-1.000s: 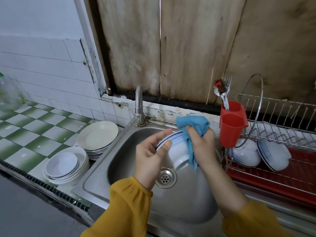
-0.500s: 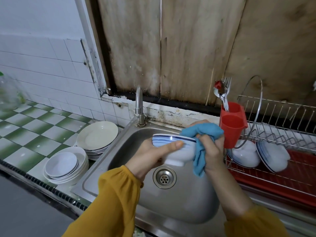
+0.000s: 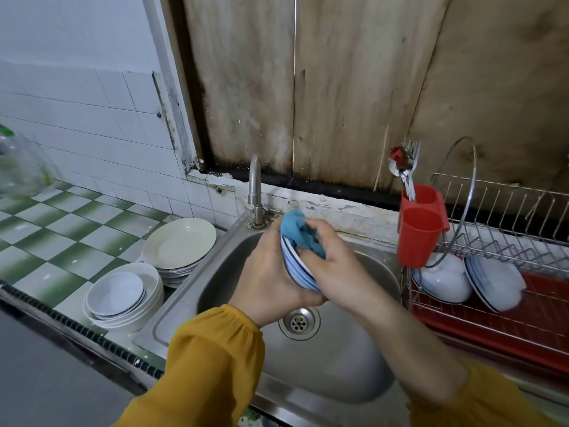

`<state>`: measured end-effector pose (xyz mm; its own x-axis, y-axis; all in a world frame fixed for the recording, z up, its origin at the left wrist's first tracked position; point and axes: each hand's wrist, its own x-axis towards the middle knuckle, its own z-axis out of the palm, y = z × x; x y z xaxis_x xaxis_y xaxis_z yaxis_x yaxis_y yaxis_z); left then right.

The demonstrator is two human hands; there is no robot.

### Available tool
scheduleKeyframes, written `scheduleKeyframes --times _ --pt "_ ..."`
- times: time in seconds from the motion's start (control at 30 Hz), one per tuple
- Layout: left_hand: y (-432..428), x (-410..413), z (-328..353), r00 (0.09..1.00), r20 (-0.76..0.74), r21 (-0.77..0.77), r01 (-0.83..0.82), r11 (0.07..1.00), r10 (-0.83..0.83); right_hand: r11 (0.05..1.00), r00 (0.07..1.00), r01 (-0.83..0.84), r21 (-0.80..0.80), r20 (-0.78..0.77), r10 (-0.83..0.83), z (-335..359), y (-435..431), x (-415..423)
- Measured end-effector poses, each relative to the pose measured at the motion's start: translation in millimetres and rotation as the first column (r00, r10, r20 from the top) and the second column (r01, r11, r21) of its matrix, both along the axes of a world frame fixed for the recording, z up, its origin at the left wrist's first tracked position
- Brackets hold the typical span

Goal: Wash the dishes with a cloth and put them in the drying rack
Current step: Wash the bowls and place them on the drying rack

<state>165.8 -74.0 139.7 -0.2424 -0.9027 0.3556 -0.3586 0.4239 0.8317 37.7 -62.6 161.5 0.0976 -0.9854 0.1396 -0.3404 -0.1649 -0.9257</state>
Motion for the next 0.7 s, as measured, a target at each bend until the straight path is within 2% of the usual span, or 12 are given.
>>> scheduleKeyframes --times 0.07,0.17,0.2,0.3,0.33,0.37,0.43,0.5,0.57,0.63,0.7 --pt "-2 8 -3 0.999 0.006 -0.018 -0.035 0.999 0.036 0.996 0.993 -0.089 -0.006 0.081 0.089 1 2 -2" --pt "1 16 -6 1.000 -0.024 -0.008 0.003 1.000 -0.003 0.962 0.953 -0.272 0.036 0.147 0.264 14 -2 -17" --pt "3 15 -4 1.000 -0.023 -0.010 0.012 1.000 -0.012 0.968 0.953 -0.248 0.048 0.194 0.234 17 -4 -20" --pt "6 10 1 0.999 0.050 -0.061 0.017 0.998 -0.014 0.998 0.961 0.060 0.028 0.268 -0.065 12 -11 -17" --pt "6 9 2 0.996 0.089 -0.075 0.023 0.997 -0.016 0.993 0.962 0.114 -0.004 0.249 -0.109 10 -12 -11" --pt "4 9 2 0.993 0.119 -0.093 0.027 0.995 -0.015 0.994 0.971 0.101 -0.044 0.221 -0.089 8 -9 -5" --pt "1 17 3 0.991 0.130 -0.112 0.004 0.994 0.010 0.990 0.982 -0.098 -0.105 0.154 0.113 3 -2 0" --pt "-2 27 0 0.993 0.119 -0.106 -0.012 0.994 0.024 0.951 0.948 -0.298 -0.080 0.092 0.305 8 0 -5" --pt "-4 34 -9 0.991 0.129 -0.106 -0.010 0.994 0.024 0.927 0.927 -0.374 -0.016 0.026 0.374 15 -4 -14" --pt "-2 36 -15 0.994 0.105 -0.107 -0.017 0.994 0.028 0.955 0.955 -0.296 -0.018 -0.031 0.296 20 -11 -17" --pt "-2 33 -18 0.993 0.113 -0.133 -0.005 0.991 0.020 0.985 0.991 -0.119 -0.125 -0.072 0.110 20 -14 -10"
